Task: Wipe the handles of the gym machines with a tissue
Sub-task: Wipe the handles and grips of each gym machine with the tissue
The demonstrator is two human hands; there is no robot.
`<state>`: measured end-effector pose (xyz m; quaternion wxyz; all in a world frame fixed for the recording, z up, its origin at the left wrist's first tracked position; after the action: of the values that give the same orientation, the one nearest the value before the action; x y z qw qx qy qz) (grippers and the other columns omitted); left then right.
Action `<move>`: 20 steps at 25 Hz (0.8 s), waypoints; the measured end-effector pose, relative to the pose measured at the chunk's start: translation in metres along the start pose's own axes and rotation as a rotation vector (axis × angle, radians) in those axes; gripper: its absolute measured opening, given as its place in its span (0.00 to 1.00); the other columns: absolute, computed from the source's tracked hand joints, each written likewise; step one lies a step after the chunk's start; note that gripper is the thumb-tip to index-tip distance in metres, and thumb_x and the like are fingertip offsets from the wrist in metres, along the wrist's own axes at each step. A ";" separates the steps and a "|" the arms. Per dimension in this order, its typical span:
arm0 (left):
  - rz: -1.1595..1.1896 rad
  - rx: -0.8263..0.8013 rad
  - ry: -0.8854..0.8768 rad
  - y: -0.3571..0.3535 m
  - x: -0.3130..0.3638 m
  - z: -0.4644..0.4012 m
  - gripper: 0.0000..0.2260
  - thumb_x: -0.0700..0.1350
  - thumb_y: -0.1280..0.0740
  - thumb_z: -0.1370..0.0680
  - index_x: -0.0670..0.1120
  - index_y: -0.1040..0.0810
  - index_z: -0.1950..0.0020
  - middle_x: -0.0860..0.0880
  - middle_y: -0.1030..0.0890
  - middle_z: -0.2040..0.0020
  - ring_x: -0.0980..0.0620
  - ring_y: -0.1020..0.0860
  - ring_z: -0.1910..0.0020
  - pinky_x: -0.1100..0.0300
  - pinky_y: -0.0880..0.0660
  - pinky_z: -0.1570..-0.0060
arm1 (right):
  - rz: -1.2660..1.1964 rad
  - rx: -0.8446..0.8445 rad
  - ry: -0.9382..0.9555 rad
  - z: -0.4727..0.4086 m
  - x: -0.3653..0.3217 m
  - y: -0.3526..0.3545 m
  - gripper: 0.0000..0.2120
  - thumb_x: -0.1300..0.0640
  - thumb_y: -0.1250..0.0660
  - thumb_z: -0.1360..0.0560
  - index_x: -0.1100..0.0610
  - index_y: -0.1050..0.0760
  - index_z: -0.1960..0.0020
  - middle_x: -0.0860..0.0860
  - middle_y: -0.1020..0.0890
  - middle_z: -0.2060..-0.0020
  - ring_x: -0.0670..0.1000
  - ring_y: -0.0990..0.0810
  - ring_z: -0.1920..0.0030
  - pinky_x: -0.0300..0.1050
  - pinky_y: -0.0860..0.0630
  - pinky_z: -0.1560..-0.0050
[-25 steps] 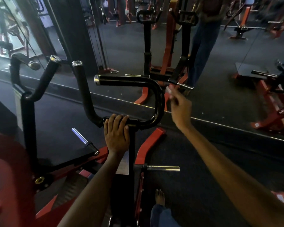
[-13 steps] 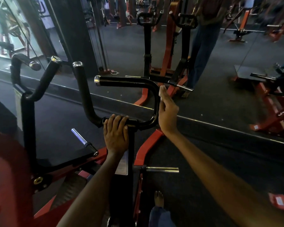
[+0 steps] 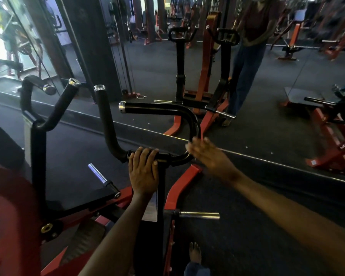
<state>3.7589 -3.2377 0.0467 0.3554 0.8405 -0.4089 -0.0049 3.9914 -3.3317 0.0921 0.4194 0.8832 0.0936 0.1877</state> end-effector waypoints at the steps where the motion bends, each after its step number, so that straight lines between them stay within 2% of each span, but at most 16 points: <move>1: 0.003 0.000 0.002 -0.001 -0.001 -0.001 0.17 0.47 0.48 0.19 0.46 0.25 0.36 0.44 0.23 0.39 0.42 0.31 0.32 0.48 0.44 0.28 | 0.032 0.001 0.030 0.002 -0.015 -0.007 0.25 0.72 0.48 0.24 0.62 0.39 0.28 0.57 0.30 0.31 0.55 0.38 0.28 0.52 0.46 0.25; 3: 0.003 0.002 0.009 -0.001 -0.002 -0.005 0.17 0.48 0.50 0.18 0.46 0.26 0.35 0.44 0.23 0.39 0.43 0.32 0.32 0.47 0.44 0.28 | 0.053 0.033 -0.071 -0.023 -0.050 -0.016 0.21 0.69 0.42 0.27 0.64 0.28 0.35 0.58 0.20 0.43 0.56 0.24 0.39 0.52 0.37 0.30; 4: 0.001 -0.004 0.010 -0.002 -0.002 -0.006 0.18 0.49 0.50 0.17 0.46 0.26 0.35 0.44 0.23 0.38 0.43 0.32 0.31 0.48 0.44 0.27 | 0.014 0.034 -0.204 -0.044 -0.066 -0.020 0.18 0.68 0.35 0.30 0.64 0.24 0.40 0.58 0.18 0.50 0.56 0.19 0.47 0.51 0.31 0.35; 5: -0.001 -0.013 0.009 -0.002 -0.002 -0.006 0.18 0.49 0.50 0.17 0.46 0.26 0.35 0.44 0.23 0.38 0.43 0.32 0.31 0.48 0.46 0.27 | -0.057 0.030 -0.324 -0.063 -0.079 -0.020 0.19 0.67 0.28 0.33 0.64 0.22 0.43 0.57 0.17 0.54 0.56 0.17 0.52 0.49 0.27 0.40; 6: -0.003 -0.020 0.008 -0.002 -0.002 -0.005 0.18 0.48 0.50 0.18 0.46 0.25 0.35 0.44 0.23 0.38 0.43 0.33 0.31 0.49 0.47 0.26 | -0.088 0.025 -0.377 -0.074 -0.089 -0.019 0.20 0.66 0.26 0.35 0.63 0.21 0.44 0.57 0.17 0.54 0.57 0.17 0.52 0.48 0.25 0.43; 7: -0.006 -0.021 0.006 -0.002 -0.003 -0.003 0.18 0.48 0.49 0.18 0.45 0.25 0.36 0.44 0.23 0.38 0.43 0.32 0.31 0.50 0.47 0.26 | -0.093 0.023 -0.337 -0.069 -0.089 -0.020 0.19 0.67 0.29 0.33 0.64 0.22 0.42 0.57 0.17 0.49 0.57 0.18 0.48 0.48 0.26 0.41; 9: -0.009 -0.014 0.000 -0.001 -0.003 -0.002 0.17 0.47 0.48 0.18 0.45 0.25 0.36 0.44 0.23 0.38 0.43 0.32 0.32 0.51 0.48 0.26 | 0.003 0.022 -0.038 -0.036 -0.070 -0.018 0.22 0.69 0.43 0.27 0.63 0.28 0.34 0.58 0.23 0.38 0.56 0.26 0.36 0.48 0.35 0.31; 11: -0.012 -0.009 -0.003 -0.001 -0.002 -0.002 0.18 0.48 0.49 0.18 0.45 0.24 0.36 0.44 0.23 0.39 0.43 0.31 0.32 0.51 0.47 0.27 | 0.010 -0.028 0.196 0.000 -0.033 -0.009 0.22 0.68 0.48 0.23 0.62 0.35 0.30 0.56 0.28 0.33 0.53 0.40 0.27 0.48 0.44 0.27; 12: -0.014 -0.008 0.002 -0.001 -0.002 -0.004 0.18 0.48 0.49 0.18 0.45 0.24 0.36 0.44 0.23 0.39 0.43 0.31 0.32 0.51 0.46 0.27 | -0.039 -0.049 0.210 0.014 -0.018 -0.003 0.21 0.67 0.49 0.22 0.62 0.36 0.30 0.55 0.29 0.32 0.52 0.43 0.26 0.48 0.44 0.27; 13: -0.014 -0.007 0.006 -0.001 -0.003 -0.005 0.19 0.48 0.48 0.18 0.45 0.23 0.36 0.45 0.23 0.39 0.43 0.31 0.32 0.50 0.46 0.27 | -0.114 -0.030 0.131 0.024 -0.010 0.003 0.19 0.66 0.48 0.21 0.62 0.34 0.31 0.55 0.28 0.33 0.51 0.41 0.26 0.48 0.42 0.27; 14: -0.011 -0.003 0.009 -0.001 -0.003 -0.005 0.19 0.48 0.48 0.19 0.45 0.23 0.36 0.44 0.23 0.39 0.43 0.31 0.32 0.49 0.45 0.28 | -0.212 0.024 -0.053 0.030 -0.007 0.006 0.18 0.65 0.47 0.21 0.63 0.31 0.33 0.56 0.26 0.35 0.50 0.36 0.29 0.48 0.37 0.29; 16: -0.007 0.006 0.005 0.000 -0.004 -0.003 0.19 0.48 0.48 0.19 0.45 0.23 0.36 0.44 0.23 0.39 0.43 0.32 0.32 0.48 0.45 0.28 | -0.425 0.233 -0.610 0.020 -0.011 0.008 0.15 0.65 0.43 0.22 0.63 0.25 0.38 0.57 0.21 0.42 0.51 0.25 0.38 0.41 0.30 0.36; 18: -0.003 0.008 0.002 -0.001 -0.003 -0.006 0.18 0.47 0.48 0.19 0.45 0.24 0.36 0.44 0.23 0.39 0.43 0.32 0.32 0.48 0.45 0.28 | -0.793 0.367 -1.102 -0.024 -0.005 0.012 0.11 0.65 0.38 0.23 0.62 0.22 0.42 0.54 0.18 0.51 0.49 0.20 0.49 0.33 0.26 0.47; 20: 0.001 0.006 0.004 -0.002 0.000 -0.004 0.18 0.47 0.47 0.19 0.45 0.24 0.37 0.45 0.23 0.39 0.43 0.32 0.32 0.48 0.44 0.28 | -1.198 0.349 -1.290 -0.064 0.003 0.019 0.12 0.66 0.41 0.23 0.60 0.21 0.45 0.45 0.19 0.65 0.41 0.22 0.63 0.34 0.26 0.60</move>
<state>3.7613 -3.2343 0.0490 0.3539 0.8413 -0.4087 -0.0020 3.9682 -3.2974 0.1445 0.2779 0.6713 0.3122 -0.6121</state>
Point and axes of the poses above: each hand's wrist, its own z-axis away from the middle knuckle, its own y-axis out of the back of the hand, x = y × z, the point moved 1 cm from there along -z, towards the middle knuckle
